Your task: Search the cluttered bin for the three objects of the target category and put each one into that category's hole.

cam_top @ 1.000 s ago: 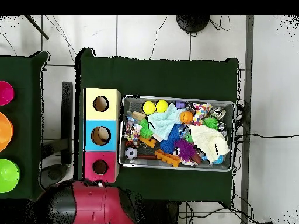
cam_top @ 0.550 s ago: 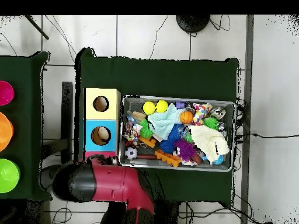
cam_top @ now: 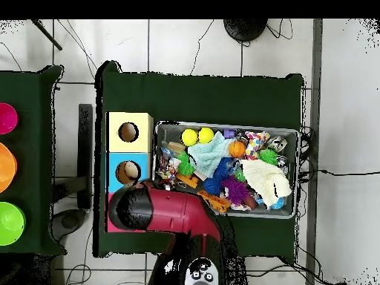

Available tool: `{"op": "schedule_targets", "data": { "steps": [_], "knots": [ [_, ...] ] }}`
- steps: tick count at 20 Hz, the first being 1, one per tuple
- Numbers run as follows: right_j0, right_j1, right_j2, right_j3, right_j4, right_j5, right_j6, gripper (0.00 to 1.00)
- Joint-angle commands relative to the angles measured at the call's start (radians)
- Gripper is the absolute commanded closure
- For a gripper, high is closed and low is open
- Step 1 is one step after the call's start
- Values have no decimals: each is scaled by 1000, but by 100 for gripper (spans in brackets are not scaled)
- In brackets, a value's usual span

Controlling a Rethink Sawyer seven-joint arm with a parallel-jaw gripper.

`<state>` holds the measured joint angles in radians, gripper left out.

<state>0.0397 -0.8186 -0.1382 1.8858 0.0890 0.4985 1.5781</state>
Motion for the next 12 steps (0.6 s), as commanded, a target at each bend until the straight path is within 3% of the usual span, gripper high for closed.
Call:
{"op": "schedule_targets", "data": {
  "steps": [1,12],
  "knots": [
    [-76,81,131,-36,-93,-70,-21,0],
    [-185,209,205,-34,-200,-238,8,0]
  ]
}}
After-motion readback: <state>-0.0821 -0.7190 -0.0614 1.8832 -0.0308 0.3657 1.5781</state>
